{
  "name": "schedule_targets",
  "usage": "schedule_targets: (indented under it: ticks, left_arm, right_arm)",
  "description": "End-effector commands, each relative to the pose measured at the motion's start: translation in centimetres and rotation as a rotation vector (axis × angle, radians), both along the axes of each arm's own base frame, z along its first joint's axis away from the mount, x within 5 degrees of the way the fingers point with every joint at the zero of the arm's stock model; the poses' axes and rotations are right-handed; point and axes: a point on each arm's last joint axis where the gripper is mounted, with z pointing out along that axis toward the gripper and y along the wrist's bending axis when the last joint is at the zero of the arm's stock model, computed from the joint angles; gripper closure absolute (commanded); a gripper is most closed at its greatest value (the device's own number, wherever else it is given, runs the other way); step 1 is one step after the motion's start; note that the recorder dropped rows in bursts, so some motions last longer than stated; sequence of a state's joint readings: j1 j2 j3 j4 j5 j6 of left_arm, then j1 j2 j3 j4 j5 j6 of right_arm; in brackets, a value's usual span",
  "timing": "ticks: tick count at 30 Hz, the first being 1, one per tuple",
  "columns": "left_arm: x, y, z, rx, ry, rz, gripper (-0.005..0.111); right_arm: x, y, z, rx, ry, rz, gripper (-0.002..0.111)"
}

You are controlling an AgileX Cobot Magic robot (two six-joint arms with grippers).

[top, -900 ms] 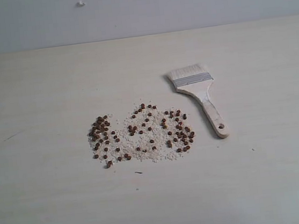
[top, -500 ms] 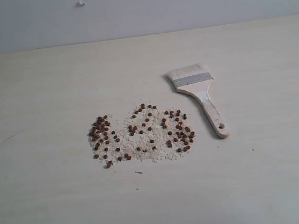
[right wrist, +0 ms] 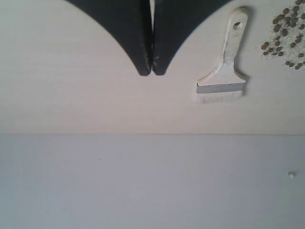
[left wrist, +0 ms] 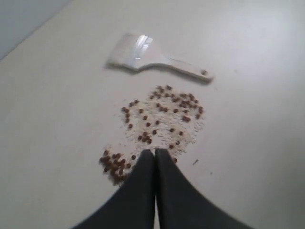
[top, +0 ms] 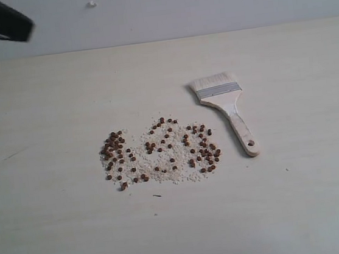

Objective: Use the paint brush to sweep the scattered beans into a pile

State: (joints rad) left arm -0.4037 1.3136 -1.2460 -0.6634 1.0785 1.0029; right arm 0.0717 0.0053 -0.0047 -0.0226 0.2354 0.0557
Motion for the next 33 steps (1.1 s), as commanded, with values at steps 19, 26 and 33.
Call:
schedule_targets:
  ticks: [19,26,33]
  left_arm:
    - [0.3,-22.8,-11.5,-0.004,-0.071,0.004,0.045]
    - [1.7,-25.0,-11.6,0.065,0.213,0.212,0.046]
    - [3.9,-26.0,-12.4,0.156,0.28,0.479,0.058]
  right_arm:
    - [0.0,0.0,0.0,-0.001,-0.013,-0.001,0.108]
    - [0.0,0.0,0.0,-0.001,-0.013,-0.001,0.108]
    - [0.0,0.0,0.0,-0.001,-0.013,-0.001,0.108]
